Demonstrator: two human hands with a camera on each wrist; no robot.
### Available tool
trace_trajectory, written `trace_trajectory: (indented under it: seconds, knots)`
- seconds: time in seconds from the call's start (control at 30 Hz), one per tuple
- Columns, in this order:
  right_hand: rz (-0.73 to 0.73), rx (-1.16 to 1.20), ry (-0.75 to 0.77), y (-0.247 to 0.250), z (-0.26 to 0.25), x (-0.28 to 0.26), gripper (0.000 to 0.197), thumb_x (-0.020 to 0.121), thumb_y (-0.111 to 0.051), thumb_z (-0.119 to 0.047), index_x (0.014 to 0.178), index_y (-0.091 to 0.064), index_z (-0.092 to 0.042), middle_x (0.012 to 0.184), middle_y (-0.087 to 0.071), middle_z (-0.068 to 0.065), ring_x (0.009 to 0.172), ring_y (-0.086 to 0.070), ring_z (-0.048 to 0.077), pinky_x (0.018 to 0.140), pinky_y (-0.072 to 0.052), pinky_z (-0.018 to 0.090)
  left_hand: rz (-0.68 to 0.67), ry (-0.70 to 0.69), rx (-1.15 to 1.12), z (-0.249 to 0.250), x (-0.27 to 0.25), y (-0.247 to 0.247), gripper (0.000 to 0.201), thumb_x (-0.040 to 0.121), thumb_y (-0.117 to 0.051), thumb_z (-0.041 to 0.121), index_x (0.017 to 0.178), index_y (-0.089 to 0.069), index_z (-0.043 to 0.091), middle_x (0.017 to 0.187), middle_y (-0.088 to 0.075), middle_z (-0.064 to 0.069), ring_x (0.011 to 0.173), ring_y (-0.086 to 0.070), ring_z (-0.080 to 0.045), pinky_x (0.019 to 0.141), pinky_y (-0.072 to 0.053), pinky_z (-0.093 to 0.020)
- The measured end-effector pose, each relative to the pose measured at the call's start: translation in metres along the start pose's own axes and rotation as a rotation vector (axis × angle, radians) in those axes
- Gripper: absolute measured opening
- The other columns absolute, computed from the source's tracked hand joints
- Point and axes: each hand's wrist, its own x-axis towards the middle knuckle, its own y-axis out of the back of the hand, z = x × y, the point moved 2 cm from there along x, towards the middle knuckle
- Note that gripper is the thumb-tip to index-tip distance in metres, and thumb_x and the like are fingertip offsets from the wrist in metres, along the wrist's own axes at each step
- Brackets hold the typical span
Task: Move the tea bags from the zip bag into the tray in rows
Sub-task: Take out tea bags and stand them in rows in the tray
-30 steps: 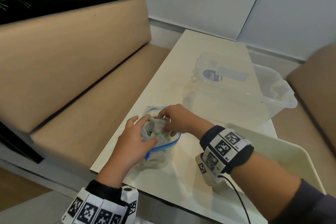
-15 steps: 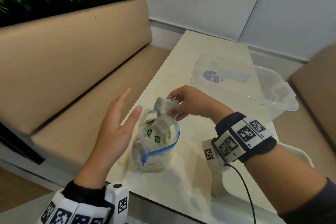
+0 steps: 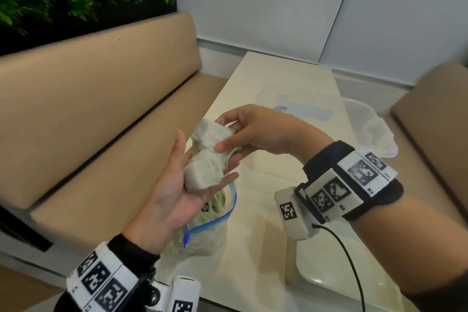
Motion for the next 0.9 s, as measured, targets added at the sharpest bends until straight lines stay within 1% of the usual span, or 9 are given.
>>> trace_trajectory:
  seconds: [0.17,0.27,0.33,0.47,0.53,0.6,0.7,0.83,0.9]
  knots:
    - [0.094,-0.299,-0.013,-0.004,0.031,-0.02,0.015,0.083,-0.07,-0.014,0.096,-0.064,-0.01,0.082,-0.068,0.004,0.074,-0.067,0.021,0.076,-0.059,0.031,-0.007,0.118,-0.081,-0.025,0.005,-0.012,0.051,0.079,-0.06,0.032,0.122,-0.059,0.004,0.114,-0.068,-0.018,0.099,-0.068,-0.034,0.079,-0.058,-0.041]
    - [0.153,-0.519,0.037,-0.004,0.04,-0.04,0.025,0.085,-0.068,-0.028,0.108,-0.067,-0.018,0.081,-0.061,-0.007,0.082,-0.065,0.02,0.08,-0.055,0.033,0.004,0.15,-0.07,-0.042,0.006,-0.017,0.045,0.084,-0.056,0.02,0.128,-0.055,0.008,0.11,-0.071,-0.015,0.092,-0.071,-0.028,0.066,-0.06,-0.034]
    - [0.23,-0.639,0.026,-0.002,0.045,-0.052,0.037,0.085,-0.066,-0.033,0.12,-0.061,-0.02,0.088,-0.051,-0.003,0.091,-0.056,0.02,0.085,-0.049,0.031,-0.014,0.162,-0.06,-0.053,0.009,-0.024,0.044,0.086,-0.054,0.017,0.13,-0.054,0.01,0.106,-0.072,-0.015,0.091,-0.072,-0.026,0.064,-0.06,-0.034]
    - [0.349,-0.516,0.015,0.006,0.06,-0.077,0.047,0.081,-0.069,-0.037,0.121,-0.054,-0.018,0.094,-0.043,0.0,0.08,-0.063,0.024,0.066,-0.057,0.03,0.014,0.226,-0.006,-0.071,0.014,-0.032,0.049,0.082,-0.059,0.014,0.129,-0.054,0.004,0.108,-0.071,-0.018,0.104,-0.065,-0.033,0.066,-0.061,-0.034]
    - [0.37,-0.438,0.034,0.015,0.065,-0.094,0.048,0.082,-0.067,-0.039,0.123,-0.051,-0.022,0.097,-0.047,0.001,0.08,-0.064,0.02,0.065,-0.058,0.032,0.01,0.265,0.002,-0.08,0.016,-0.034,0.042,0.087,-0.057,0.011,0.129,-0.054,0.004,0.113,-0.069,-0.018,0.103,-0.066,-0.035,0.07,-0.06,-0.034]
    - [0.344,-0.438,0.095,0.024,0.067,-0.112,0.045,0.079,-0.071,-0.036,0.12,-0.055,-0.026,0.099,-0.049,-0.001,0.084,-0.06,0.012,0.068,-0.056,0.026,0.009,0.303,-0.001,-0.089,0.017,-0.036,0.037,0.088,-0.057,0.011,0.124,-0.056,0.005,0.11,-0.07,-0.019,0.09,-0.071,-0.031,0.063,-0.061,-0.032]
    - [0.326,-0.602,0.165,0.027,0.073,-0.131,0.029,0.073,-0.079,-0.031,0.099,-0.067,-0.026,0.095,-0.05,-0.006,0.083,-0.056,0.007,0.069,-0.053,0.02,0.026,0.332,-0.012,-0.099,0.018,-0.041,0.029,0.085,-0.058,0.01,0.114,-0.059,0.01,0.098,-0.073,-0.017,0.074,-0.073,-0.027,0.065,-0.058,-0.034]
    - [0.402,-0.643,0.24,0.029,0.078,-0.145,0.011,0.076,-0.078,-0.026,0.083,-0.072,-0.021,0.088,-0.058,-0.006,0.08,-0.056,0.008,0.068,-0.051,0.023,0.004,0.361,-0.018,-0.108,0.019,-0.049,0.024,0.086,-0.057,0.009,0.108,-0.061,0.015,0.097,-0.074,-0.013,0.084,-0.07,-0.029,0.072,-0.057,-0.036]
    - [0.387,-0.655,0.248,0.031,0.077,-0.15,0.009,0.079,-0.075,-0.026,0.084,-0.071,-0.02,0.088,-0.065,-0.004,0.083,-0.058,0.008,0.07,-0.05,0.022,-0.014,0.382,-0.032,-0.11,0.018,-0.053,0.035,0.077,-0.061,0.009,0.111,-0.06,0.018,0.097,-0.074,-0.013,0.076,-0.072,-0.029,0.057,-0.06,-0.03]
